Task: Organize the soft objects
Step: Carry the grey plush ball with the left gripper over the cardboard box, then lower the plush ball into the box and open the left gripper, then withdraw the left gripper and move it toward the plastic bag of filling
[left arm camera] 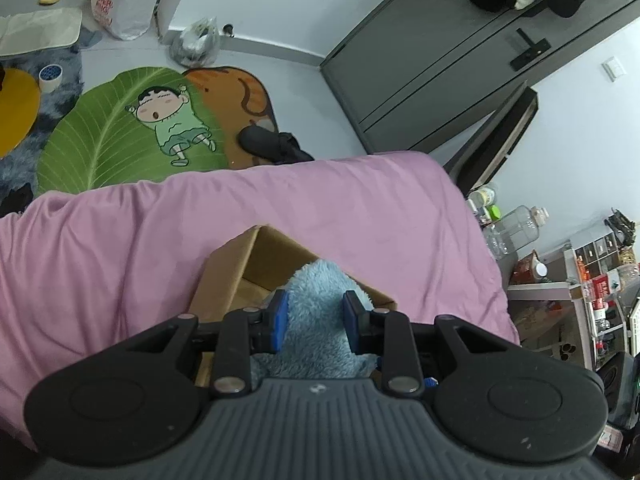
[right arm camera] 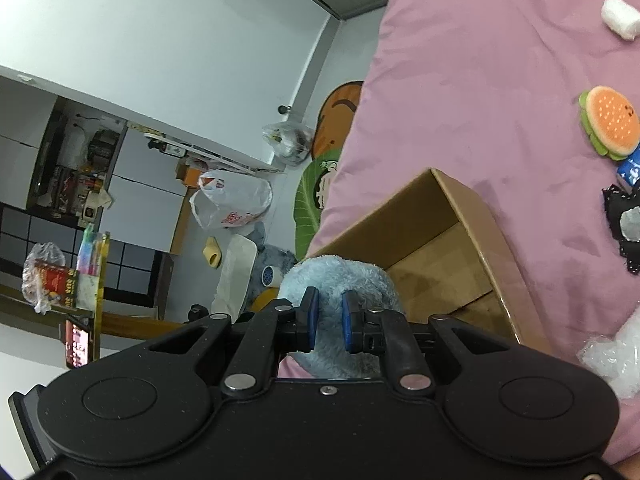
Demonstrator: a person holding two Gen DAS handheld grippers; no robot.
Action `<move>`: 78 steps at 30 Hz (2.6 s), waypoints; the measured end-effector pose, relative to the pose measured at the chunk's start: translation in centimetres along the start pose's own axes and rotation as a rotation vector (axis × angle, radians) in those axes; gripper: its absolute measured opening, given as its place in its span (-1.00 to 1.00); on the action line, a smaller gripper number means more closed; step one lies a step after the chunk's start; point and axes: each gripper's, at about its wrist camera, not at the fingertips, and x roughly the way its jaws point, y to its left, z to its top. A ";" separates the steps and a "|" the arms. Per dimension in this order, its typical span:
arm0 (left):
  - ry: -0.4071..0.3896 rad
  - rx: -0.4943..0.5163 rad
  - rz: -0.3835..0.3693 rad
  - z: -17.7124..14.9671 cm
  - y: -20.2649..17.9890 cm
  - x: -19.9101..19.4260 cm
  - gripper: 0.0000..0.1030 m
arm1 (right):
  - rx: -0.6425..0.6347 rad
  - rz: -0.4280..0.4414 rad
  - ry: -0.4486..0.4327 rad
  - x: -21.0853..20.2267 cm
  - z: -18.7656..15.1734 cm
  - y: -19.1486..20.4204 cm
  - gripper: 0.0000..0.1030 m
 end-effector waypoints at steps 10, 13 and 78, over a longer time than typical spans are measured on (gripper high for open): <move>0.030 0.021 0.032 0.3 0.0 2.4 -0.45 | 0.040 -0.006 -0.003 1.6 0.4 -2.1 -0.67; 0.037 0.027 0.044 0.2 0.0 2.9 -0.44 | 0.052 -0.011 0.001 1.9 0.3 -2.7 -0.60; -0.153 0.358 0.262 -10.7 -10.7 -10.2 1.00 | -0.387 -0.155 -0.200 -18.7 -2.8 -4.1 1.00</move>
